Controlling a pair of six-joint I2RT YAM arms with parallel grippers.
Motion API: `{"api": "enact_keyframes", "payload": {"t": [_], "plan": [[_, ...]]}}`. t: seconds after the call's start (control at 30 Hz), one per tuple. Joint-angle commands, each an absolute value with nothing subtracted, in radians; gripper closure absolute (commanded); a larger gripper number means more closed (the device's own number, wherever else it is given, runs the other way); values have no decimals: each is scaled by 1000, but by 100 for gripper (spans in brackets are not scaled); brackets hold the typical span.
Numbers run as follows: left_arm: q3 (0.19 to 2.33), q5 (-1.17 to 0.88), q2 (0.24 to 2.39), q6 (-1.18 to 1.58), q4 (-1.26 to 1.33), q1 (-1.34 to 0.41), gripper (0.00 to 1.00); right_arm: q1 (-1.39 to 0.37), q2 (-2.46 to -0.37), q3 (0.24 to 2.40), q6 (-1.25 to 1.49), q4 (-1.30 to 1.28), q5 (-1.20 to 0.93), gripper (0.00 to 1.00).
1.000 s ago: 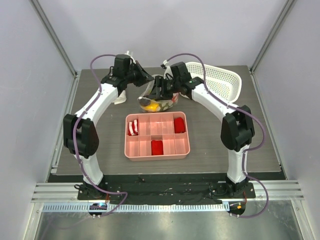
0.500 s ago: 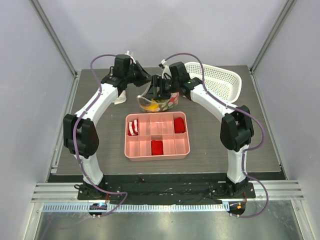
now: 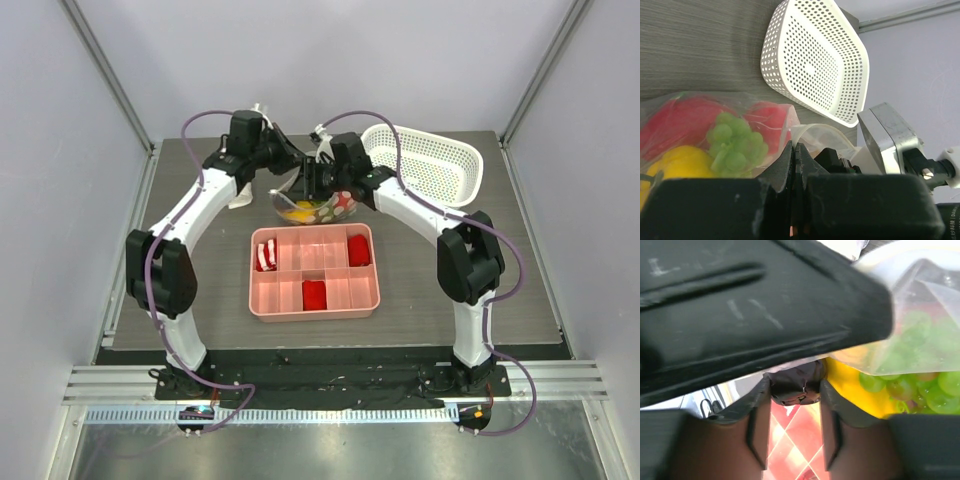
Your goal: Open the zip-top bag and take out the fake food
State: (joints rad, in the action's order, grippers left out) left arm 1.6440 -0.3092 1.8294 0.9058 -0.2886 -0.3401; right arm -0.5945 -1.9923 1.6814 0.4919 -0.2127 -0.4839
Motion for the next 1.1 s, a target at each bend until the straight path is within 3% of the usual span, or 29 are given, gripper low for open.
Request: {"api": "enact_keyframes", "payload": {"t": [0.0,0.37,0.83,1.07], "plan": [[1629,-295,1756,897,-245,-344,100,-600,-1942,1655,473,-163,-431,73],[1618,-287,1738,842,-275,-344,100,-545,-1758,1565,454,-224,-310,85],[1612,-276,1726,828,-302,-344,100,-471,-1626,1614,442,-370,-227,87],[1583,-105,1625,815,-356,-357,100,-342,-1640,1712,524,-440,-58,86]]}}
